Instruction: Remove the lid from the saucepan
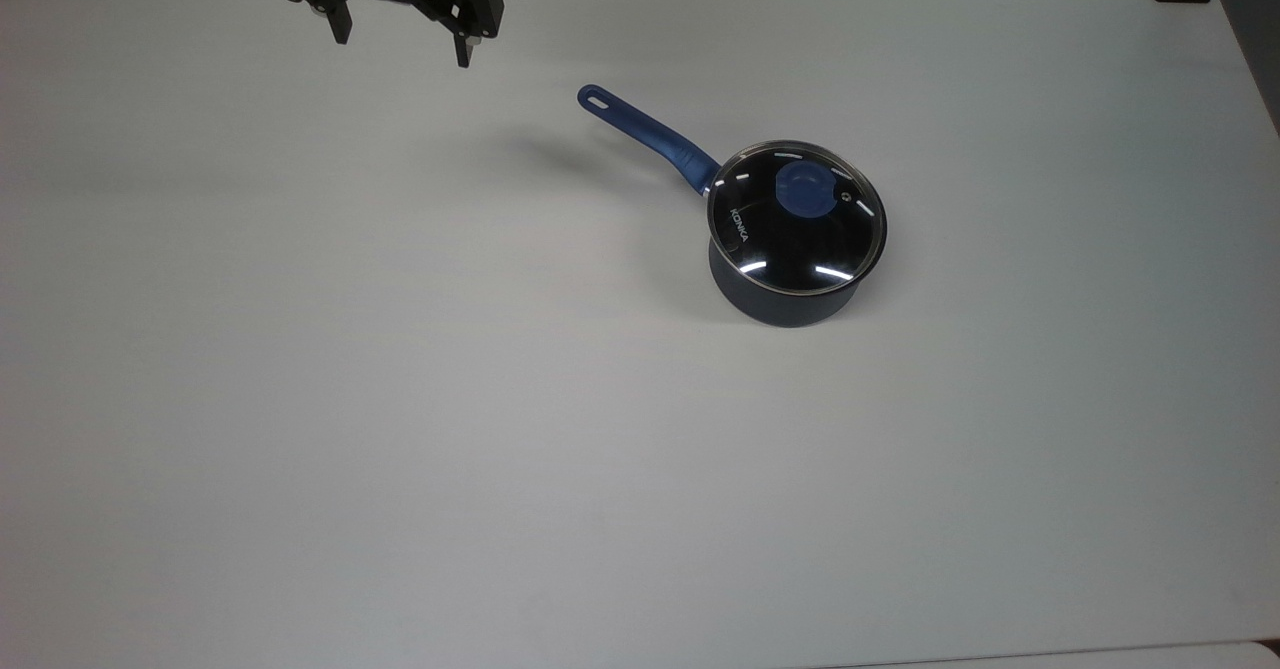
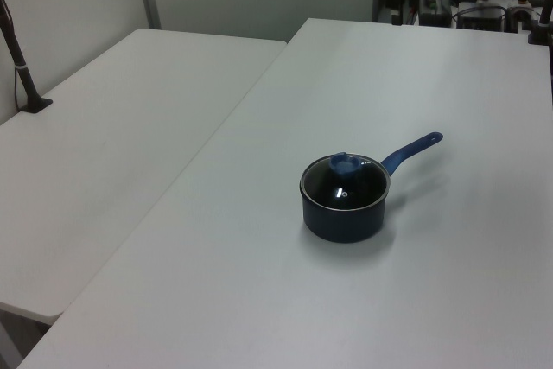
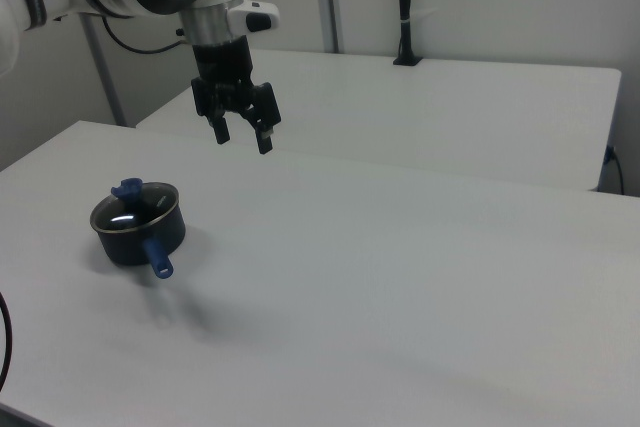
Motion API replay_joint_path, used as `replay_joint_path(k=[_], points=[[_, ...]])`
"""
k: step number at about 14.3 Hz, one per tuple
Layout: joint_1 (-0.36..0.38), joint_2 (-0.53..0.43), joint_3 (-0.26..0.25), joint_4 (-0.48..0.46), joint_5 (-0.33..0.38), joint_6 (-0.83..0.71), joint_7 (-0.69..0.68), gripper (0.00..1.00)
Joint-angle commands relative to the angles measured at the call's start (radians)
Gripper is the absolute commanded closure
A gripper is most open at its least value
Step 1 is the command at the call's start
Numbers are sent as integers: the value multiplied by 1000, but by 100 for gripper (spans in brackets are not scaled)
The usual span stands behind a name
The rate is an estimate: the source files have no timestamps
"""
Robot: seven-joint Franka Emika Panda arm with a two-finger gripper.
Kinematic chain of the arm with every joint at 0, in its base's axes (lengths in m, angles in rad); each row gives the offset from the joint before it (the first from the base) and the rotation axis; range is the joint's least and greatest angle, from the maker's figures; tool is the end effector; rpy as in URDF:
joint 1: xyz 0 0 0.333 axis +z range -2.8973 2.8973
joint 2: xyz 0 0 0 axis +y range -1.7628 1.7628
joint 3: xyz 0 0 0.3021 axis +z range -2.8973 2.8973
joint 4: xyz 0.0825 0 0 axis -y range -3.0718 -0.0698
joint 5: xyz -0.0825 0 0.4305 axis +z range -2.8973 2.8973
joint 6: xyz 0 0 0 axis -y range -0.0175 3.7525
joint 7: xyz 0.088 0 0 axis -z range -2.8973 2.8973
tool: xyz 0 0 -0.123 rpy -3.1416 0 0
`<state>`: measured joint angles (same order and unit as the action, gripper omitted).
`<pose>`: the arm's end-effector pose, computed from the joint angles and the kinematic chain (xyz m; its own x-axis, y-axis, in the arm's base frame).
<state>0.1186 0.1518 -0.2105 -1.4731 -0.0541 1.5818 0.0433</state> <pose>0.6409 -0.0572 0.5540 0.9905 -0.1329 -0.0361 -0.1294 -0.9878 0.0872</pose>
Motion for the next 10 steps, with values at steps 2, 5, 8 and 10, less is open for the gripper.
replay_joint_path(k=[2, 5, 8, 10], points=[[7, -25, 0, -18, 20, -8, -20, 0], [9, -18, 5, -6, 23, -6, -20, 0], [35, -18, 11, -4, 37, -8, -7, 0], [78, -12, 11, -6, 77, -8, -5, 0]])
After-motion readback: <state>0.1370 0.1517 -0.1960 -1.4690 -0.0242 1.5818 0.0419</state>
